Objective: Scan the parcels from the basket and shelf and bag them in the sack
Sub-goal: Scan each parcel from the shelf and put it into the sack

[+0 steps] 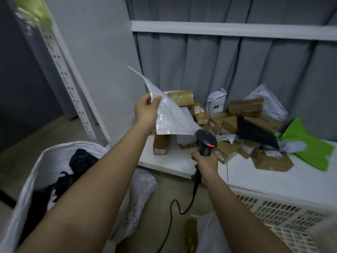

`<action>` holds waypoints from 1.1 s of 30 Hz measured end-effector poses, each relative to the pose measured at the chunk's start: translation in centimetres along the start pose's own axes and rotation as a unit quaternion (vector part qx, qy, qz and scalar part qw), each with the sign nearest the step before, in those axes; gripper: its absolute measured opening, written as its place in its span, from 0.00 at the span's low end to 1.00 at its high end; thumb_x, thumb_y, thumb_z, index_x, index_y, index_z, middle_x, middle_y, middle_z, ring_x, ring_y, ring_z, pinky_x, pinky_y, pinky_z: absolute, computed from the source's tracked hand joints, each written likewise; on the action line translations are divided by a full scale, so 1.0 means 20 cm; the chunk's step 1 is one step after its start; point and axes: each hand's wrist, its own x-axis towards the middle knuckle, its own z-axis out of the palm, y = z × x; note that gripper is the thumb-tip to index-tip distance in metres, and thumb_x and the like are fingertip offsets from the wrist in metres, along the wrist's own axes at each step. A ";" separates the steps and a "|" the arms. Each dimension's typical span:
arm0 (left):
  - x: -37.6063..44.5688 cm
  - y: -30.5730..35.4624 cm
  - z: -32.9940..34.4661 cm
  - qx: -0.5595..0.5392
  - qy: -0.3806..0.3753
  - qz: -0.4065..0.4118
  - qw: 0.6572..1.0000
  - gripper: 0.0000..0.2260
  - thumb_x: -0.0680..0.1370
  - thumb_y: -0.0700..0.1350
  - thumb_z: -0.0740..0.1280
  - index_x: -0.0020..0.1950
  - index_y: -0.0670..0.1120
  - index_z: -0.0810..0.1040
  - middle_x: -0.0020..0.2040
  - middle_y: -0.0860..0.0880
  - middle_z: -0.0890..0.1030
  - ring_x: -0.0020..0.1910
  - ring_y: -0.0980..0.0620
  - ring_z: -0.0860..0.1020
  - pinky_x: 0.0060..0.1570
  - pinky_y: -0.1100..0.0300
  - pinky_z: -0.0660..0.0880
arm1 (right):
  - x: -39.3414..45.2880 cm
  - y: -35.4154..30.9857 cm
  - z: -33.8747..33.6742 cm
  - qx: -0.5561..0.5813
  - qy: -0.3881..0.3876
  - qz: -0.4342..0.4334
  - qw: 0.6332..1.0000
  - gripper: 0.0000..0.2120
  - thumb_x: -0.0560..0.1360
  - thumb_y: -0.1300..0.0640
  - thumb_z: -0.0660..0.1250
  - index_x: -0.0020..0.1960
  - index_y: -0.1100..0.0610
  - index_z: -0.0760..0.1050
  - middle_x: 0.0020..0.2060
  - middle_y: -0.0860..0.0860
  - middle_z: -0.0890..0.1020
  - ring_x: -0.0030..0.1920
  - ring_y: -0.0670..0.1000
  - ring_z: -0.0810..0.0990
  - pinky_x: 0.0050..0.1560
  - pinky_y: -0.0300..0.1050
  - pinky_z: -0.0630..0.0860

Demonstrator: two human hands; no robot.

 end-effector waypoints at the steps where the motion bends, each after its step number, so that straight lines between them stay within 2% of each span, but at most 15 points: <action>1: -0.03 0.02 -0.04 -0.003 0.008 -0.004 1.000 0.06 0.79 0.45 0.66 0.52 0.44 0.78 0.43 0.49 0.81 0.43 0.50 0.81 0.44 0.61 0.78 | -0.04 -0.01 0.01 -0.013 0.005 -0.019 1.000 0.10 0.71 0.63 0.73 0.46 0.56 0.72 0.39 0.53 0.77 0.38 0.52 0.76 0.39 0.45 0.73; 3: -0.08 0.06 -0.14 -0.004 0.014 -0.011 1.000 0.06 0.79 0.45 0.67 0.52 0.45 0.79 0.46 0.46 0.83 0.47 0.47 0.82 0.50 0.51 0.80 | -0.11 -0.03 0.03 -0.034 0.005 -0.060 0.998 0.13 0.70 0.61 0.76 0.48 0.58 0.72 0.37 0.53 0.76 0.37 0.52 0.75 0.42 0.47 0.72; 5: -0.12 0.11 -0.23 -0.002 0.015 -0.021 1.000 0.06 0.78 0.45 0.67 0.51 0.43 0.79 0.48 0.42 0.83 0.48 0.43 0.82 0.52 0.46 0.79 | -0.18 -0.06 0.07 -0.049 -0.010 -0.096 0.994 0.21 0.68 0.58 0.78 0.55 0.61 0.73 0.40 0.54 0.78 0.41 0.53 0.77 0.45 0.47 0.73; 8: -0.18 0.16 -0.35 -0.003 0.008 -0.050 0.999 0.08 0.78 0.44 0.66 0.50 0.39 0.78 0.47 0.39 0.82 0.46 0.43 0.82 0.46 0.51 0.81 | -0.26 -0.11 0.15 -0.082 -0.015 -0.169 0.982 0.29 0.67 0.57 0.78 0.64 0.57 0.71 0.53 0.53 0.79 0.53 0.52 0.77 0.56 0.48 0.74; 11: -0.23 0.20 -0.46 -0.043 0.002 -0.080 0.996 0.07 0.79 0.42 0.65 0.42 0.43 0.75 0.41 0.45 0.81 0.42 0.47 0.81 0.35 0.63 0.79 | -0.32 -0.15 0.21 -0.114 0.005 -0.232 0.966 0.20 0.69 0.55 0.76 0.58 0.52 0.74 0.52 0.53 0.80 0.53 0.54 0.78 0.53 0.49 0.75; 12: -0.25 0.22 -0.51 -0.066 -0.004 -0.084 0.994 0.06 0.80 0.43 0.64 0.43 0.44 0.76 0.42 0.46 0.81 0.44 0.48 0.81 0.36 0.64 0.79 | -0.34 -0.16 0.23 -0.115 0.004 -0.241 0.964 0.16 0.70 0.55 0.75 0.55 0.51 0.74 0.49 0.52 0.81 0.51 0.54 0.78 0.50 0.48 0.74; 14: -0.28 0.22 -0.60 -0.085 -0.045 -0.076 0.992 0.11 0.82 0.50 0.60 0.56 0.45 0.77 0.53 0.48 0.81 0.54 0.50 0.80 0.46 0.61 0.79 | -0.38 -0.20 0.26 -0.101 -0.016 -0.239 0.966 0.10 0.73 0.56 0.74 0.50 0.54 0.74 0.41 0.51 0.80 0.44 0.52 0.77 0.45 0.45 0.70; 16: -0.29 0.17 -0.69 -0.015 -0.086 -0.048 0.995 0.22 0.82 0.58 0.56 0.72 0.49 0.69 0.70 0.52 0.71 0.69 0.52 0.70 0.64 0.55 0.71 | -0.41 -0.23 0.30 -0.070 -0.057 -0.203 0.975 0.09 0.73 0.58 0.73 0.49 0.56 0.75 0.37 0.49 0.78 0.39 0.49 0.76 0.42 0.44 0.70; 17: -0.29 0.12 -0.73 0.032 -0.082 -0.033 0.996 0.24 0.81 0.60 0.56 0.76 0.53 0.64 0.75 0.54 0.64 0.73 0.53 0.63 0.70 0.52 0.64 | -0.42 -0.24 0.31 -0.055 -0.078 -0.176 0.980 0.09 0.72 0.58 0.74 0.49 0.57 0.75 0.37 0.50 0.78 0.38 0.49 0.76 0.42 0.44 0.71; 20: -0.29 -0.08 -0.83 0.134 0.010 -0.038 0.990 0.34 0.78 0.58 0.64 0.79 0.57 0.49 0.80 0.53 0.44 0.78 0.51 0.46 0.75 0.45 0.51 | -0.43 -0.25 0.33 -0.035 -0.126 -0.112 0.985 0.11 0.71 0.56 0.75 0.48 0.60 0.77 0.33 0.53 0.79 0.34 0.53 0.77 0.39 0.47 0.74; 22: -0.30 -0.22 -0.90 0.120 0.056 -0.113 0.985 0.41 0.77 0.58 0.67 0.79 0.55 0.42 0.79 0.50 0.39 0.78 0.49 0.43 0.75 0.44 0.48 | -0.45 -0.27 0.33 -0.018 -0.151 -0.098 0.984 0.10 0.72 0.57 0.75 0.46 0.61 0.77 0.30 0.54 0.78 0.32 0.54 0.75 0.36 0.47 0.74; 24: -0.30 -0.35 -0.93 0.052 0.045 -0.195 0.978 0.43 0.77 0.58 0.67 0.79 0.52 0.38 0.80 0.50 0.41 0.78 0.47 0.46 0.75 0.46 0.51 | -0.46 -0.31 0.32 0.003 -0.166 -0.094 0.982 0.07 0.73 0.59 0.74 0.42 0.60 0.77 0.29 0.54 0.77 0.30 0.53 0.74 0.35 0.47 0.74; 26: -0.29 -0.42 -0.92 0.026 0.013 -0.231 0.973 0.42 0.78 0.55 0.66 0.78 0.51 0.37 0.80 0.49 0.45 0.78 0.46 0.51 0.74 0.48 0.54 | -0.46 -0.36 0.30 0.018 -0.177 -0.097 0.979 0.06 0.73 0.60 0.73 0.40 0.59 0.77 0.29 0.54 0.77 0.28 0.52 0.74 0.35 0.47 0.74; 31: -0.14 -0.40 -0.79 -0.004 -0.003 -0.181 0.984 0.45 0.76 0.53 0.69 0.79 0.51 0.39 0.80 0.49 0.50 0.77 0.45 0.56 0.75 0.45 0.55 | -0.36 -0.43 0.22 0.057 -0.180 -0.092 0.978 0.06 0.72 0.62 0.73 0.45 0.61 0.77 0.29 0.53 0.77 0.27 0.50 0.73 0.31 0.44 0.74; 33: -0.06 -0.37 -0.74 -0.021 0.011 -0.173 0.985 0.44 0.74 0.55 0.71 0.79 0.50 0.44 0.78 0.49 0.56 0.75 0.45 0.60 0.73 0.44 0.58 | -0.31 -0.45 0.16 0.072 -0.176 -0.091 0.978 0.06 0.72 0.63 0.72 0.46 0.61 0.76 0.30 0.53 0.76 0.27 0.50 0.73 0.30 0.43 0.74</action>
